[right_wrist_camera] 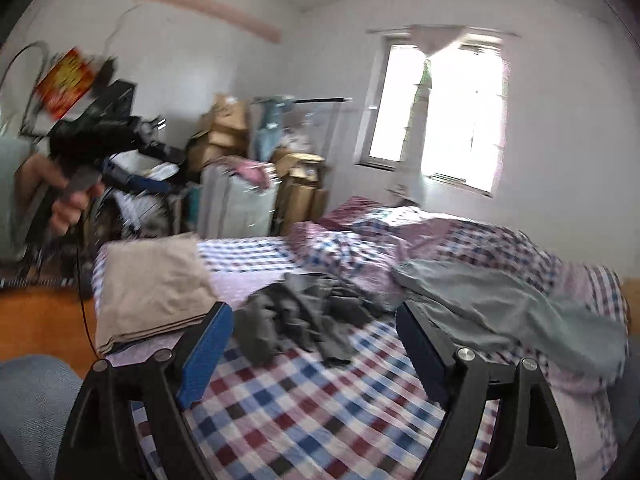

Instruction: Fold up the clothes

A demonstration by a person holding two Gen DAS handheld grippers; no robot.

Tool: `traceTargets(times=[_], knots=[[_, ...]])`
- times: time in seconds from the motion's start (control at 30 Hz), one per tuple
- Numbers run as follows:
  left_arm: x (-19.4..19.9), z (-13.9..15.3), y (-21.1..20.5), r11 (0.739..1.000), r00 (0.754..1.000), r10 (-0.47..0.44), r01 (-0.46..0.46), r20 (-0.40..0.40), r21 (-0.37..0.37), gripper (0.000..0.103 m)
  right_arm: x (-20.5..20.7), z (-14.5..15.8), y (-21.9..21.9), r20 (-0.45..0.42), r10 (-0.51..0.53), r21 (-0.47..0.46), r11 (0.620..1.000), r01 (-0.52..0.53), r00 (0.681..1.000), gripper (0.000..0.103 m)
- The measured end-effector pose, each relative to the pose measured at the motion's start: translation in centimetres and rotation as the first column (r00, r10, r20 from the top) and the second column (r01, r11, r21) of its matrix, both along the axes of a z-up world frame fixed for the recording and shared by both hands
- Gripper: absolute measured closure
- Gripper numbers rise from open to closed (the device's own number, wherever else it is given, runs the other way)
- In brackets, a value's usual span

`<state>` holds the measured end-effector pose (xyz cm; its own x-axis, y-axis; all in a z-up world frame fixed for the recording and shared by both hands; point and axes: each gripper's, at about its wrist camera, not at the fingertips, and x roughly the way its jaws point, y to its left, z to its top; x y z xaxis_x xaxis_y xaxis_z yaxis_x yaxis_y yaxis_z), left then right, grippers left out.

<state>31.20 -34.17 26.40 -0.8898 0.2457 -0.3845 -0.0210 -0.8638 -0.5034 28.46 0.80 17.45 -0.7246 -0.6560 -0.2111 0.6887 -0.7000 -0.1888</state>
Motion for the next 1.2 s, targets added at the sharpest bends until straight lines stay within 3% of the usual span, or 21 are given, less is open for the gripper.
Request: traceTargets(times=[0.13,0.27,0.53,0.7,0.83,0.97,1.2], knots=[[-3.0,0.1,6.5,0.998,0.998,-0.066,0.066,-0.017,-0.019,0.015,-1.7,0.4,4.8,0.057,-0.071,-0.086,0.993,0.076,0.996,0.014],[-6.4,-1.6,12.6,0.993,0.993,-0.115,0.115,-0.013,-0.027,0.014,-3.7,0.5,9.3,0.117,-0.138,-0.171,0.973,0.157,0.983,0.013],[-12.9,-6.5,21.9,0.981,0.980,-0.185,0.189,0.077,-0.048,0.014,-8.0,-0.6,15.5,0.228,-0.176,-0.261,0.937,0.234,0.958,0.006],[-16.4,-9.4,25.6,0.978,0.976,-0.184,0.193,0.120,-0.074,0.014,-11.3,-1.5,17.9,0.288,-0.235,-0.286,0.904,0.317,0.928,0.000],[-19.4,-11.9,27.1,0.981,0.976,-0.161,0.174,0.150,-0.084,0.014,-15.2,-3.0,19.1,0.391,-0.286,-0.291,0.864,0.412,0.875,0.000],[-22.0,-14.1,27.9,0.984,0.975,-0.120,0.142,0.185,-0.111,0.014,-19.4,-4.9,19.4,0.475,-0.340,-0.219,0.848,0.484,0.811,0.000],[-25.5,-19.2,29.7,0.966,0.960,-0.113,0.167,0.256,-0.197,0.014,-23.9,-10.5,19.6,0.558,-0.447,-0.080,0.810,0.582,0.699,0.000]])
